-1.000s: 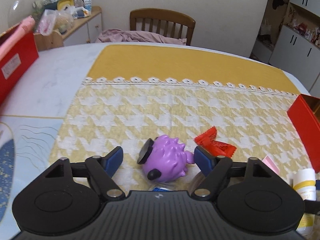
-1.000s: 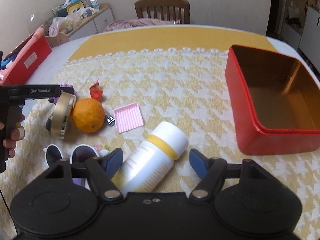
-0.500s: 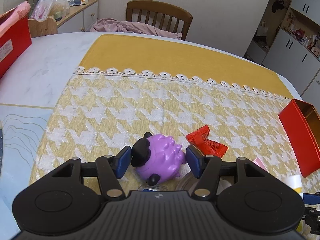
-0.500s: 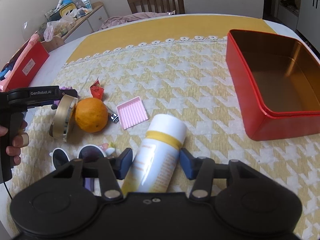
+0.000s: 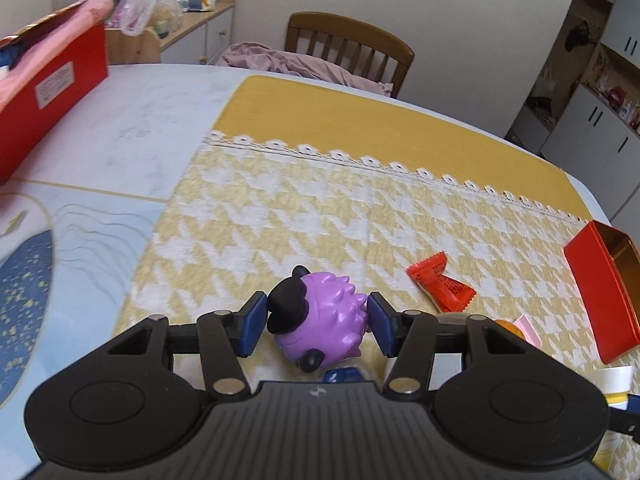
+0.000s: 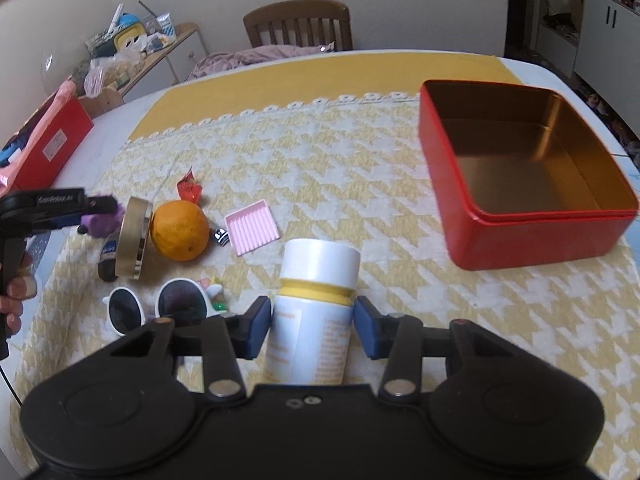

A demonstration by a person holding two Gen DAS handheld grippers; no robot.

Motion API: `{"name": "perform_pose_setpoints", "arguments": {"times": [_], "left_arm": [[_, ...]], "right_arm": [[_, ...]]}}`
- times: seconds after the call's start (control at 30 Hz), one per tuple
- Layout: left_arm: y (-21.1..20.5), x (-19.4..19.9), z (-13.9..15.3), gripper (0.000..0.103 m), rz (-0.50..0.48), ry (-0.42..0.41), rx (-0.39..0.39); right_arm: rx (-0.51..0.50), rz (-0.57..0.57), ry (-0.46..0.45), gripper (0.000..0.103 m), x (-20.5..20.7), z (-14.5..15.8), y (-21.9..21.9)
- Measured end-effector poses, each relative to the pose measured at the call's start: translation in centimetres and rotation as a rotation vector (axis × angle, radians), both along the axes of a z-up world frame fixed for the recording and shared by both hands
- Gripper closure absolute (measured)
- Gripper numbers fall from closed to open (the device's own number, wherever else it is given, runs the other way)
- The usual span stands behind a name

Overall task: Organize rigid objects
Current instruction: 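Carry both into the red tin and open both grippers to release them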

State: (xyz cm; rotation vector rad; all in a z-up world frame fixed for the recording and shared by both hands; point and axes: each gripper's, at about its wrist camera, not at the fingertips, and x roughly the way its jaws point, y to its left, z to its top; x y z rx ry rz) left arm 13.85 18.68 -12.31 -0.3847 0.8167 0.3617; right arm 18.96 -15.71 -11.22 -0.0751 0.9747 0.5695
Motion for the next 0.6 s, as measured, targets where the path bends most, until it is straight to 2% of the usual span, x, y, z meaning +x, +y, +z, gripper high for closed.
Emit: {"name": "perform_pose_setpoints", "arguments": {"times": [0.17, 0.3, 0.6], "left_arm": [[0.7, -2.1, 1.4, 0.049, 0.017, -0.021, -0.009], [0.0, -3.6, 2.6, 0.049, -0.016, -0.039, 0.003], [-2.8, -4.8, 6.0, 0.049, -0.096, -0.088, -0.034]], "right_arm": [[-0.005, -0.024, -0.025, 0.059, -1.0, 1.3, -1.1], [0.001, -0.036, -0.058, 0.059, -1.9, 2.6, -1.8], [0.010, -0.079, -0.114, 0.059, -2.6, 5.6, -3.9]]}}
